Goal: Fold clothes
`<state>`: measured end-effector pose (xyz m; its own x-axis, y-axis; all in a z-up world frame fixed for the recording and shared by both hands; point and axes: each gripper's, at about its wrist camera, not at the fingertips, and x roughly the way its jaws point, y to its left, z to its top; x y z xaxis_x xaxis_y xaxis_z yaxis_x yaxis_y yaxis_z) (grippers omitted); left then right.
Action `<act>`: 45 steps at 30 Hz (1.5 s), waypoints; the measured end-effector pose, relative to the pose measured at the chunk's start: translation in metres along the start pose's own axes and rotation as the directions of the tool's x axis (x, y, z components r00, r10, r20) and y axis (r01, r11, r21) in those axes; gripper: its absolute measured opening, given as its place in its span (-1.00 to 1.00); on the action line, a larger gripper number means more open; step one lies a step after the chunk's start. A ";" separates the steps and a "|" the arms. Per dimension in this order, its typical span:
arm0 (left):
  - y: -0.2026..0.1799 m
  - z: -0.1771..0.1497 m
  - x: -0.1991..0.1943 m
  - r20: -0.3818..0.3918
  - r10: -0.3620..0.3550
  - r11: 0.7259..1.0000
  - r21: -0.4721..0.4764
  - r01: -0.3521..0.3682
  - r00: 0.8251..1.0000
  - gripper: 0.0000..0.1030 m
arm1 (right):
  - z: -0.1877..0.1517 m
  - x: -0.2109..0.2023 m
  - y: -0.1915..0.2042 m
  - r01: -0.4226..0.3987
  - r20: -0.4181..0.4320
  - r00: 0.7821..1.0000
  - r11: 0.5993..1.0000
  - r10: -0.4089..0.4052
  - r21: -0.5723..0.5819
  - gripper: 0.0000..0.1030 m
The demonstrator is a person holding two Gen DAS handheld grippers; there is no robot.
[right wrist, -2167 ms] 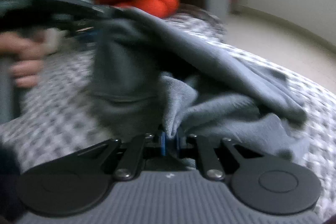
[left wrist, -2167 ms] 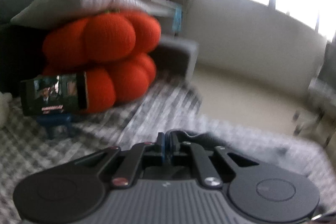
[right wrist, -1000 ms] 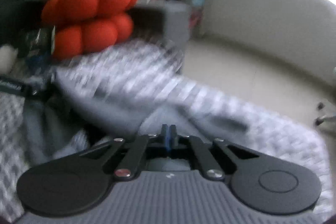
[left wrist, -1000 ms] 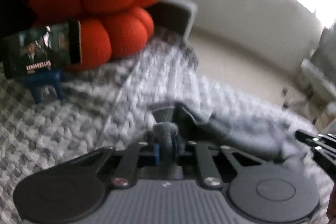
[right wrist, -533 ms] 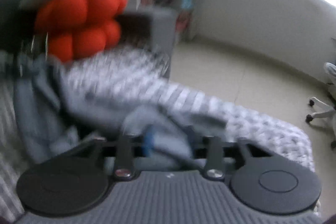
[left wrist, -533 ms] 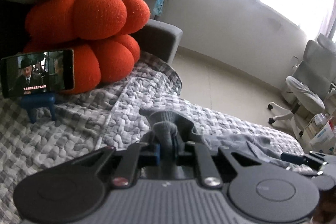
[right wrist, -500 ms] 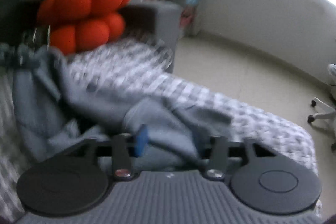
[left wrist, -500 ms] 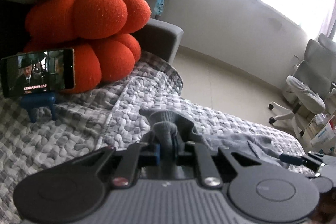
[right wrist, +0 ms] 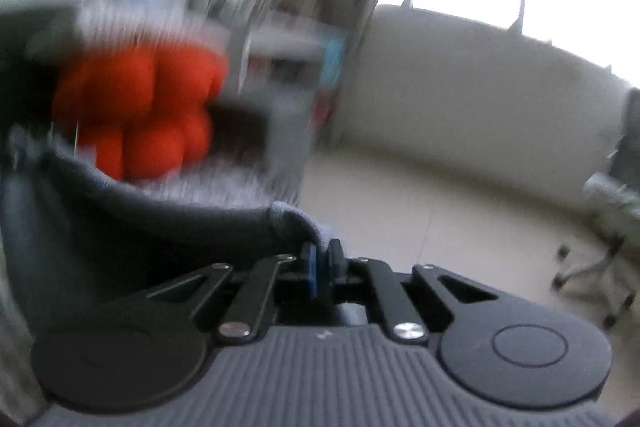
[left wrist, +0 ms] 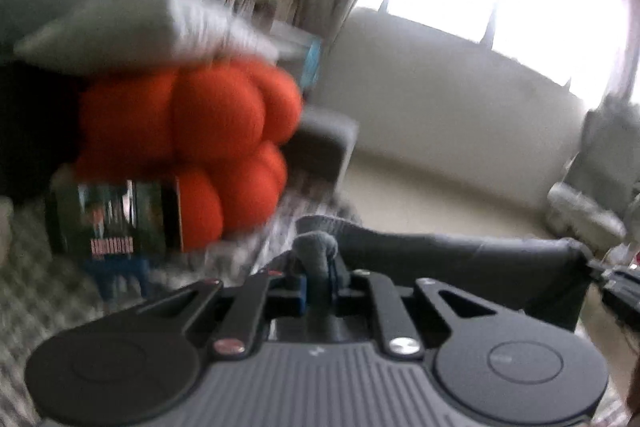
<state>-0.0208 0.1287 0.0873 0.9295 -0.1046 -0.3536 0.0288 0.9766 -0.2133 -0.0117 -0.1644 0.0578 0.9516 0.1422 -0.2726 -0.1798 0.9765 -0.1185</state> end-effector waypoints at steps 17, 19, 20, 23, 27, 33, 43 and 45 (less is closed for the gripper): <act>-0.061 0.094 -0.205 0.461 -0.318 0.946 0.215 0.243 0.828 -0.81 | 0.097 -0.221 -0.011 0.301 0.656 0.710 0.953 -0.255 0.044 -0.91; -0.066 0.105 -0.220 0.491 -0.354 0.934 0.232 0.271 0.796 -0.81 | 0.104 -0.237 -0.013 0.305 0.692 0.673 0.951 -0.260 0.061 -0.91; -0.069 0.110 -0.222 0.497 -0.361 0.931 0.246 0.271 0.789 -0.81 | 0.106 -0.240 -0.017 0.302 0.695 0.668 0.951 -0.264 0.071 -0.91; -0.078 0.116 -0.206 0.488 -0.321 0.941 0.260 0.216 0.812 -0.82 | 0.108 -0.235 -0.030 0.284 0.672 0.687 0.953 -0.278 0.103 -0.91; -0.074 0.103 -0.114 0.333 -0.143 0.982 0.165 0.092 0.932 -0.79 | 0.096 -0.164 -0.045 0.316 0.495 0.803 0.941 -0.332 0.119 -0.91; -0.039 0.000 0.049 -0.041 0.169 0.977 0.139 -0.162 0.985 -0.70 | 0.006 0.031 -0.064 0.383 -0.050 0.924 0.915 -0.379 0.126 -0.90; -0.054 -0.086 0.119 -0.334 0.065 0.971 0.238 0.017 0.940 0.32 | -0.044 0.118 -0.049 0.334 -0.335 0.892 0.942 -0.304 0.037 -0.90; -0.053 -0.083 0.120 -0.339 0.056 0.977 0.212 0.019 0.939 0.38 | -0.047 0.113 -0.047 0.329 -0.339 0.893 0.943 -0.296 0.041 -0.89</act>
<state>0.0584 0.0492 -0.0191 0.7499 -0.1078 -0.6527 0.1237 0.9921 -0.0218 0.0922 -0.2019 -0.0121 0.8181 -0.2173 -0.5324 0.1535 0.9748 -0.1620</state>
